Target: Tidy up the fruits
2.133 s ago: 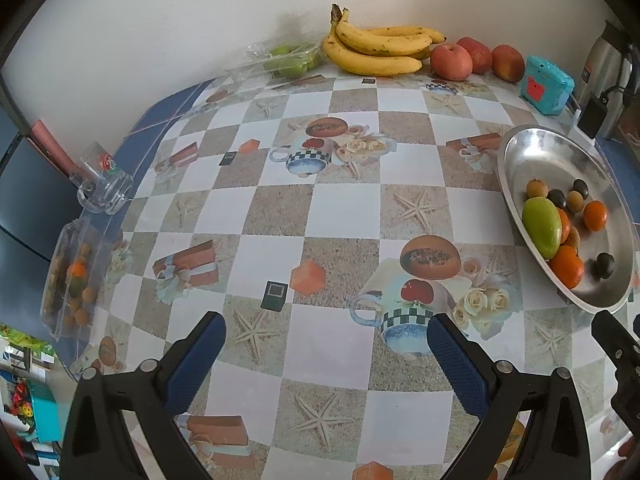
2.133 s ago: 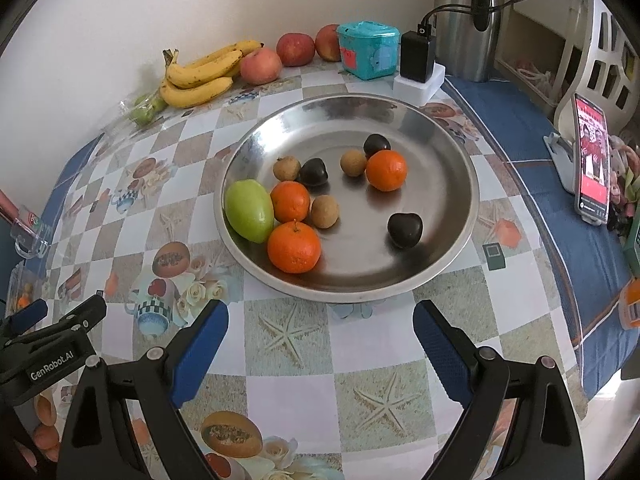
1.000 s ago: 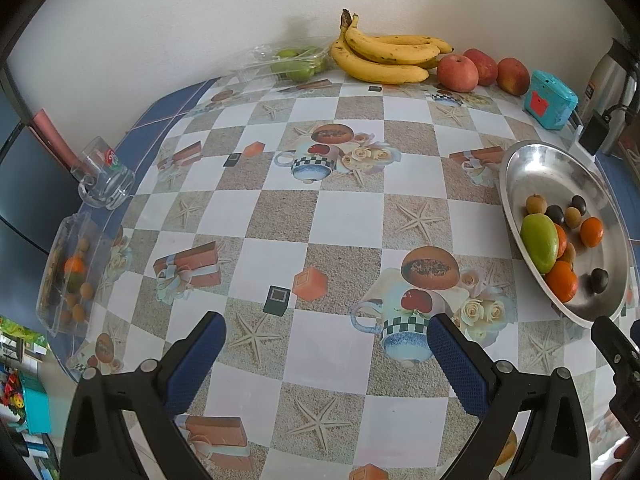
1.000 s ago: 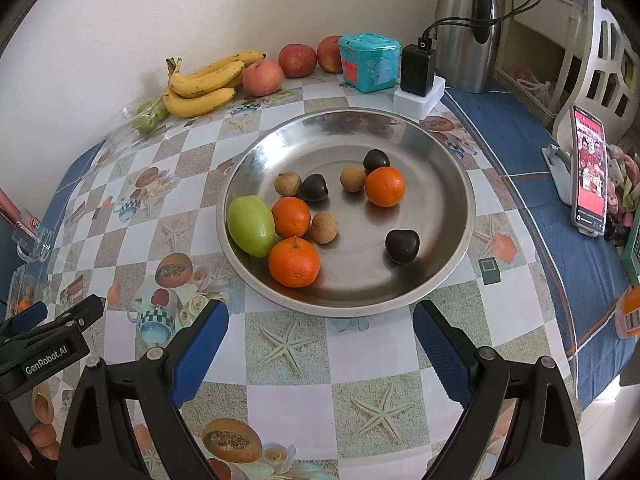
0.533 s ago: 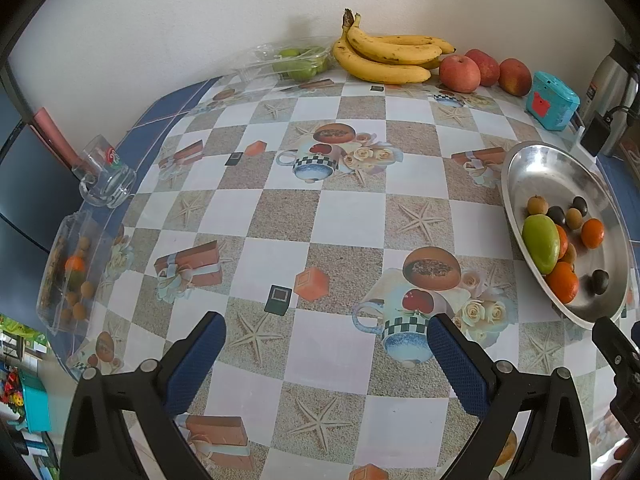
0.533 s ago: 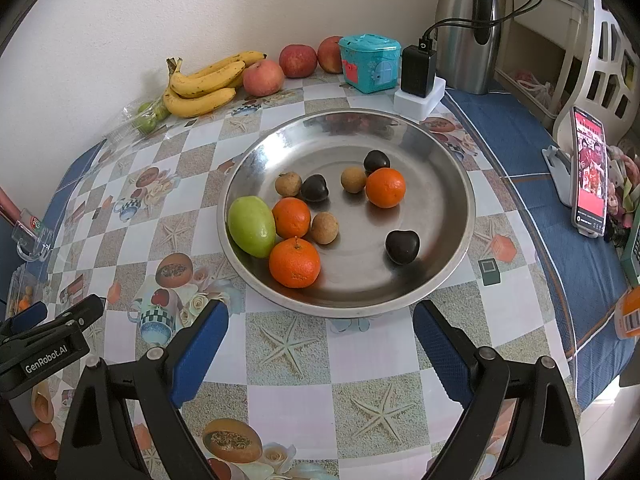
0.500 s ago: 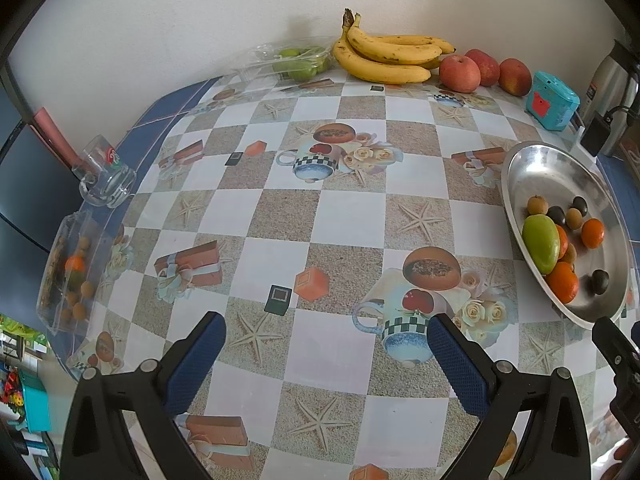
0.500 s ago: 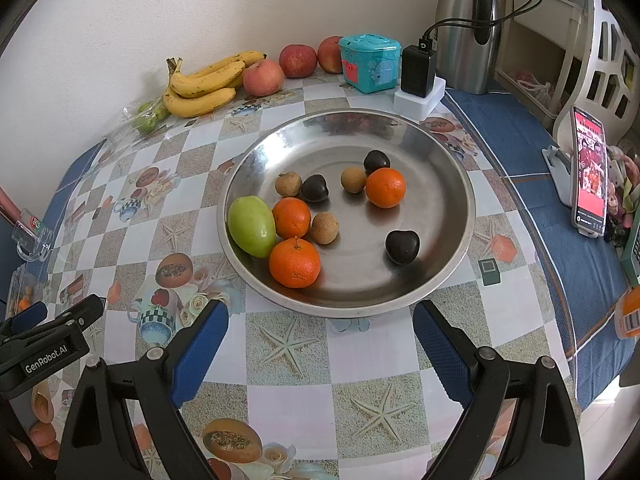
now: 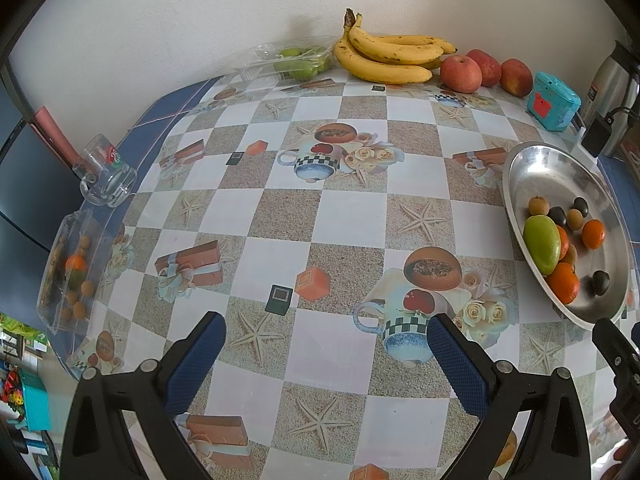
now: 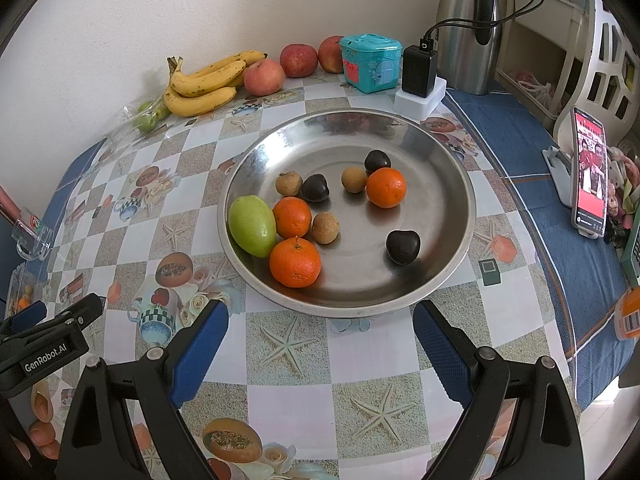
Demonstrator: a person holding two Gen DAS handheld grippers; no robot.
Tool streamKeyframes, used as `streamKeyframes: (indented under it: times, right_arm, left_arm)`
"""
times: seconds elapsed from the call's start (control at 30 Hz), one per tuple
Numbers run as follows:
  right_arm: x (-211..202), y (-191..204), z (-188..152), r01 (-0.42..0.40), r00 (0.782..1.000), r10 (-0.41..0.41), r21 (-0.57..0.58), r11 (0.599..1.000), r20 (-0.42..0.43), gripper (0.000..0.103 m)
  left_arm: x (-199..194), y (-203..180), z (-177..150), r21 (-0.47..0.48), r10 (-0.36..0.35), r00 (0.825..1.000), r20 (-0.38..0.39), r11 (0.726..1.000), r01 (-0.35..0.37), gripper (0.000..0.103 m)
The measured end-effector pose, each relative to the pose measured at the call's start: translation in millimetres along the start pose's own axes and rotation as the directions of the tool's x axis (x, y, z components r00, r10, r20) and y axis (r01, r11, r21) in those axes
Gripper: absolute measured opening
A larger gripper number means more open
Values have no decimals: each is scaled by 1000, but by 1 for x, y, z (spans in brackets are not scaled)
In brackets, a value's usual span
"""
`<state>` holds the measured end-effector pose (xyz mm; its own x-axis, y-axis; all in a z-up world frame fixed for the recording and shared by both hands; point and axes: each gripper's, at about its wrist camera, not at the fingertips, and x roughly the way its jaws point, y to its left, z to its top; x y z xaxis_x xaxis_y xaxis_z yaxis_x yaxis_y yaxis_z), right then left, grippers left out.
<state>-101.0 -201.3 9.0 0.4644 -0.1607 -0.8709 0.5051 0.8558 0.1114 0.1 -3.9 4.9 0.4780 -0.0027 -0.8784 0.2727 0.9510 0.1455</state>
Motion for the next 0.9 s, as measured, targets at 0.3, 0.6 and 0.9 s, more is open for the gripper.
streamKeyframes:
  times: [0.3,0.6,0.9]
  right_arm:
    - [0,0,0,0,1000,0,0,1000,-1,94]
    - [0,0,0,0,1000,0,0,1000,-1,94]
    - [0,0,0,1,1000,-1,-1,1000,-2,94]
  left_arm:
    - [0,-1,0,0,0,1000,-1,1000,0,102]
    - [0,1,0,-2,0,1000,-1,1000,0,102]
    - [-3,-3,0,6,-4,1000,18,1000,4,102]
